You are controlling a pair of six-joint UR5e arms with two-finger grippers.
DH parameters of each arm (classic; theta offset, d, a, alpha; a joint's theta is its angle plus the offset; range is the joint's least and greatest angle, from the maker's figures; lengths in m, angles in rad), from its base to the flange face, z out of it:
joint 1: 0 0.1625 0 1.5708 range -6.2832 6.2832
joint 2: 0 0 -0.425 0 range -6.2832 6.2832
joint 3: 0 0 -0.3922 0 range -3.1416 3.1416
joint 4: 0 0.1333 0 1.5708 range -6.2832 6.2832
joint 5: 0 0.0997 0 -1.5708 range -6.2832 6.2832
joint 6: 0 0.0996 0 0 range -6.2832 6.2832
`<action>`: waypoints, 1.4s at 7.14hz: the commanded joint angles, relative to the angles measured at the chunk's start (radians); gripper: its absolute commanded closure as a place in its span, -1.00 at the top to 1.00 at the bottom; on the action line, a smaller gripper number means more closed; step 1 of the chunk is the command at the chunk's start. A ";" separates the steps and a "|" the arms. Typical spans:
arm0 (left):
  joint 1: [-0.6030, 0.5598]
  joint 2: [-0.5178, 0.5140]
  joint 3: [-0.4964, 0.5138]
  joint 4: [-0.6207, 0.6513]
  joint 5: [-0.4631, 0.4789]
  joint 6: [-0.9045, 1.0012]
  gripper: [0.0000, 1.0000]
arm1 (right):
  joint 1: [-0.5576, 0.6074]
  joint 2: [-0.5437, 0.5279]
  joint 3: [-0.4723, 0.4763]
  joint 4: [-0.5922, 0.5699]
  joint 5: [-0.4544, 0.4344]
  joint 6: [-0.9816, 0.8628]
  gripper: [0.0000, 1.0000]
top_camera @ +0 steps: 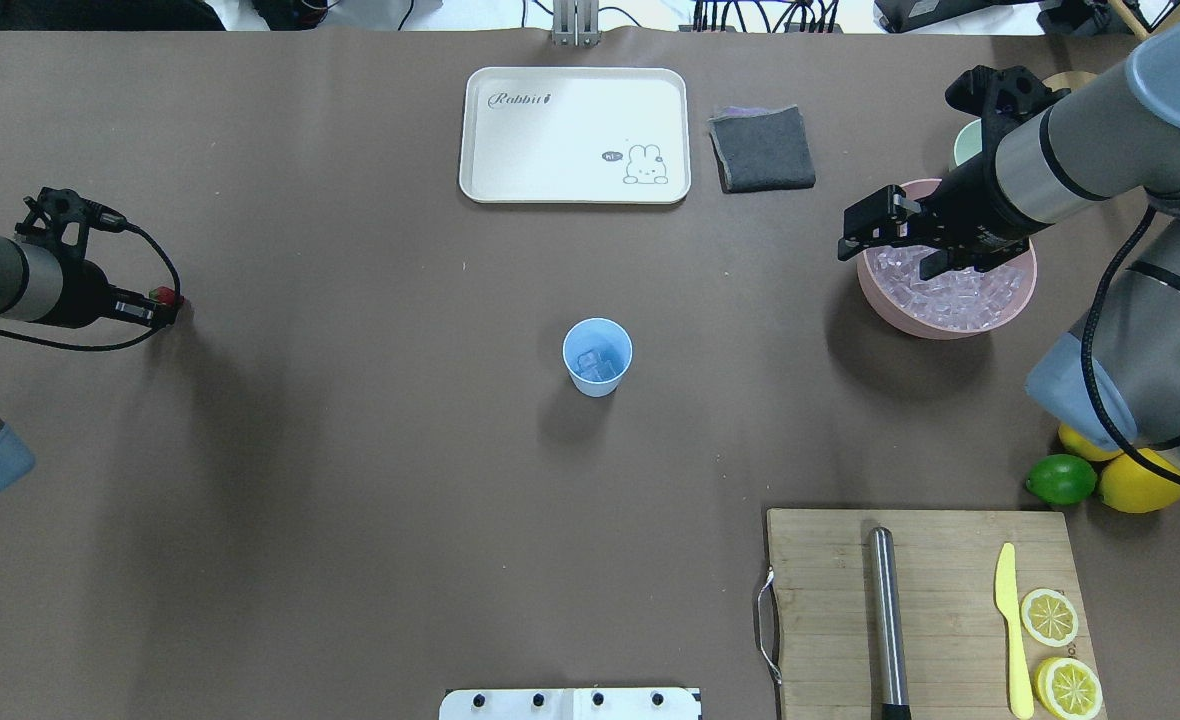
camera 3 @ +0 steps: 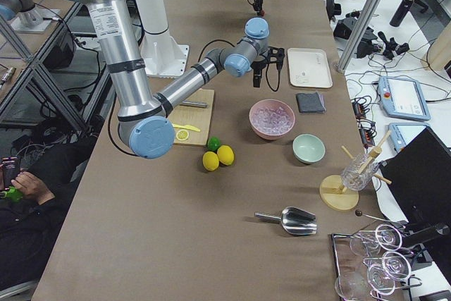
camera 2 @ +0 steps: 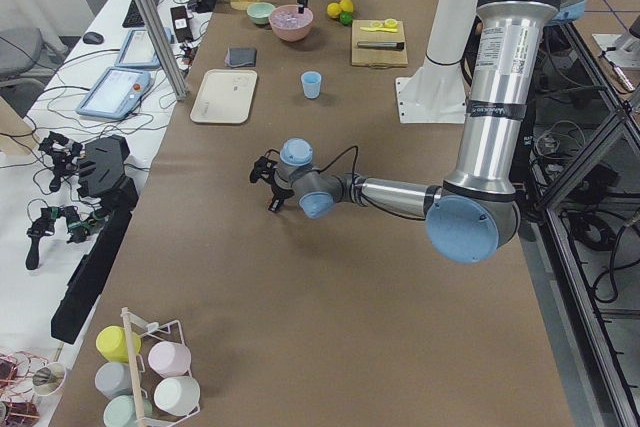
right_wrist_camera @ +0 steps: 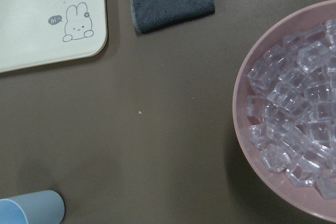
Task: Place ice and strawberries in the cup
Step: 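Lower the left gripper onto the red strawberry and grasp it, then carry the strawberry with the left gripper over the blue cup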
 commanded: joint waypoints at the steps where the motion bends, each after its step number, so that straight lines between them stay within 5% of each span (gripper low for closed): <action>1: -0.014 -0.008 0.000 0.008 0.001 0.000 -0.50 | 0.000 0.000 -0.002 -0.002 -0.001 0.000 0.97; 2: -0.017 -0.014 0.000 0.010 0.000 0.000 -0.77 | 0.000 -0.001 -0.003 0.000 -0.001 0.000 0.97; 4: -0.049 -0.023 -0.005 0.010 -0.060 0.000 -0.97 | 0.000 -0.001 -0.009 0.000 -0.001 -0.004 0.97; 6: -0.123 -0.044 -0.055 0.013 -0.190 -0.029 -1.00 | 0.000 -0.001 -0.009 0.000 -0.001 -0.005 0.97; 10: -0.010 -0.234 -0.166 0.117 -0.145 -0.375 -1.00 | 0.000 -0.004 -0.015 0.000 -0.006 -0.005 0.97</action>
